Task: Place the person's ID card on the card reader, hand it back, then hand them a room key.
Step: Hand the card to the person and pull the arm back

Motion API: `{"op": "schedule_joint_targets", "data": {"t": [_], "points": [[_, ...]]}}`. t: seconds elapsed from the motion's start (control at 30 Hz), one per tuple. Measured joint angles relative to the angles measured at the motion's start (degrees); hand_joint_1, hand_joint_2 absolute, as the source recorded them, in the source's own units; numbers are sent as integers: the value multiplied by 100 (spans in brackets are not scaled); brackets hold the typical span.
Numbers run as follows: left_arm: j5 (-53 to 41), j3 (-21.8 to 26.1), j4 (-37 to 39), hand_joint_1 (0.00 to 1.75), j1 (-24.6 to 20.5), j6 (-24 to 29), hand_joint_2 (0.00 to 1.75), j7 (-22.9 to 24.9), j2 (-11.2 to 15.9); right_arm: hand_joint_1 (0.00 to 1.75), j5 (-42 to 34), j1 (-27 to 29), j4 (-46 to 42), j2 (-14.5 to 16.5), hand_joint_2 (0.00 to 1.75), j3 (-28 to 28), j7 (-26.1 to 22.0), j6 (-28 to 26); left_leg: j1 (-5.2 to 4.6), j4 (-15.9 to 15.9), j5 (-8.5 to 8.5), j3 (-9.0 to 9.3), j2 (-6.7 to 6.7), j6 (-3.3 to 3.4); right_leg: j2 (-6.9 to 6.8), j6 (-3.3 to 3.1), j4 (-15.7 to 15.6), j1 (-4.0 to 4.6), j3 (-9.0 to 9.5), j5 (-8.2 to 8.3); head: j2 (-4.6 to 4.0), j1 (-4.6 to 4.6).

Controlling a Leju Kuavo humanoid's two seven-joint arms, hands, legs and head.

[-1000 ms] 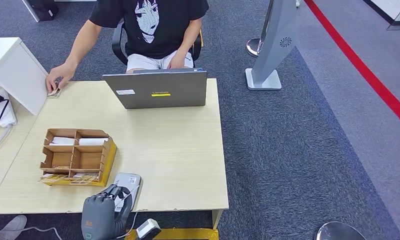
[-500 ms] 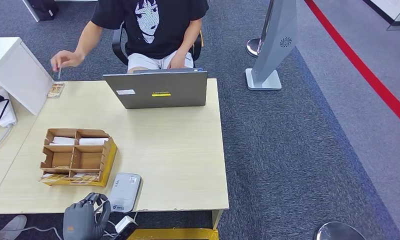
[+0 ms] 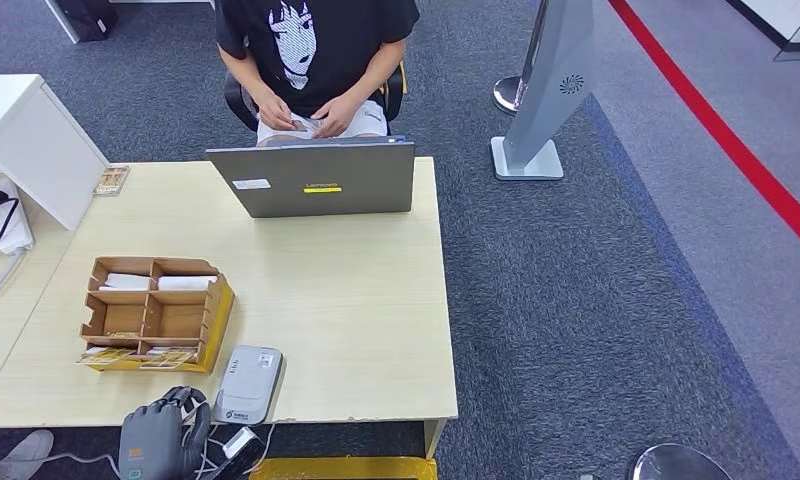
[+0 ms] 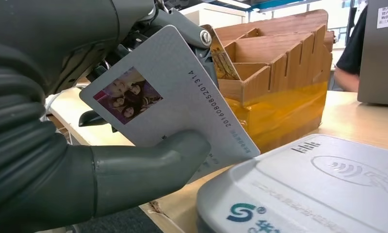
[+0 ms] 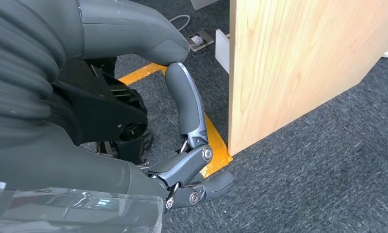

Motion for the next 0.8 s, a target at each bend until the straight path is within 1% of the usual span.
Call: {"op": "schedule_joint_targets", "data": {"t": [0.23,0.63,0.7,0.8], "points": [[-67,2,59,175,-52,1,175,-1,-82,0,12,-7,-5,3,175,-37,9,-1,-1,0,-1,0,-1,1,-1,1,0,-1,0,0,0,0],[-51,2,69,175,-62,3,175,-63,-101,0,37,-7,-7,4,175,-81,9,-1,0,0,-1,0,-2,1,-2,0,0,0,1,0,0,-1],[-97,2,-25,175,-15,7,175,-127,-130,0,48,-6,-7,4,175,-97,5,-2,0,0,-1,0,-1,1,-1,0,0,0,0,0,0,0],[-357,-40,-484,175,166,14,175,-163,-213,0,69,0,-7,4,175,-151,0,-2,0,1,-1,0,0,1,0,0,0,0,-1,-1,0,0]]}}
